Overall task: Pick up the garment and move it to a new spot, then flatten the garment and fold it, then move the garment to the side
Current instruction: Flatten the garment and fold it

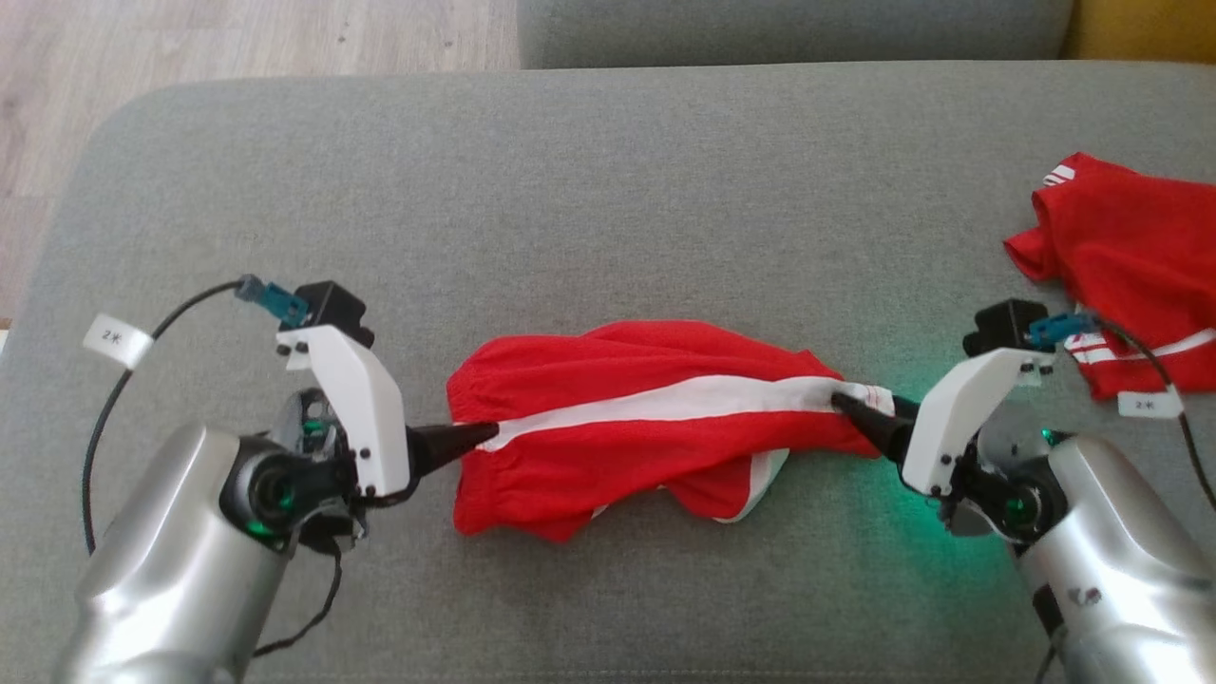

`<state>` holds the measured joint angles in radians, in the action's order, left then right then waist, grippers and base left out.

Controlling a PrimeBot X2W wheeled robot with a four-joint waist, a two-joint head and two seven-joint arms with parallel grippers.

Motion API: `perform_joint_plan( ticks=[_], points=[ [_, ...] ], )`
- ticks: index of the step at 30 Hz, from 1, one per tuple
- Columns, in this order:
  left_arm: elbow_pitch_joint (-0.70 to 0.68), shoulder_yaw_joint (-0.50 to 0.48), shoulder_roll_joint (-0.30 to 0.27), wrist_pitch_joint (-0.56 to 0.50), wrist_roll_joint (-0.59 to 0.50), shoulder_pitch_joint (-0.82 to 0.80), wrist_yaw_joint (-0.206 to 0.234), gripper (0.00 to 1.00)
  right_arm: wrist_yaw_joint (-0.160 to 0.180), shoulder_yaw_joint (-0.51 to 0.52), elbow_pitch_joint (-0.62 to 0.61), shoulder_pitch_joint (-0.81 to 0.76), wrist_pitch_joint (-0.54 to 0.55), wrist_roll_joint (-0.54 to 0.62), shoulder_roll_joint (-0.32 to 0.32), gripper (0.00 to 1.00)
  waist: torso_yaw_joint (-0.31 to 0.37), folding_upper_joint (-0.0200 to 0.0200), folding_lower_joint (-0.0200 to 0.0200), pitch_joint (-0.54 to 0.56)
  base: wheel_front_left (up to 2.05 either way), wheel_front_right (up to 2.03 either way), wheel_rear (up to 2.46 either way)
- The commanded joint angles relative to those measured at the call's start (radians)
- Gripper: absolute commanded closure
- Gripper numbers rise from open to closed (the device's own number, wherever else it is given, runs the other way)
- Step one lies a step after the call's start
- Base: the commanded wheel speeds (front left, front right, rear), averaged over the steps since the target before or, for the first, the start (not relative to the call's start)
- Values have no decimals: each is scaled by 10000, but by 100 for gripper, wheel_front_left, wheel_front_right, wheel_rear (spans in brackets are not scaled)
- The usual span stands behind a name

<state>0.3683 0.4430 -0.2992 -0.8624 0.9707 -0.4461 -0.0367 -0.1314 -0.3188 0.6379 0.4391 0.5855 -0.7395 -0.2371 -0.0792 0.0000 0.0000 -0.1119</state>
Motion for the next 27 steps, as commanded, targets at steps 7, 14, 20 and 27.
perform_joint_plan(
  ticks=[7,14,20,27],
  points=[
    [75,-271,-188,-102,77,-875,-67,0,7,-577,28,681,-372,-247,-137,32,86,0,0,-57,0,0,0],
    [278,-258,-188,-236,212,-896,-127,69,7,-973,94,770,-697,-515,-180,100,174,0,0,-53,0,0,0],
    [232,-428,-169,-9,339,-966,-199,100,7,-1236,-43,856,-1712,-788,-325,100,173,0,0,5,0,0,0],
    [-157,-603,-317,207,434,-918,-311,100,7,-1320,-299,815,-2709,-1185,-632,100,165,0,0,324,0,0,0]
  ],
)
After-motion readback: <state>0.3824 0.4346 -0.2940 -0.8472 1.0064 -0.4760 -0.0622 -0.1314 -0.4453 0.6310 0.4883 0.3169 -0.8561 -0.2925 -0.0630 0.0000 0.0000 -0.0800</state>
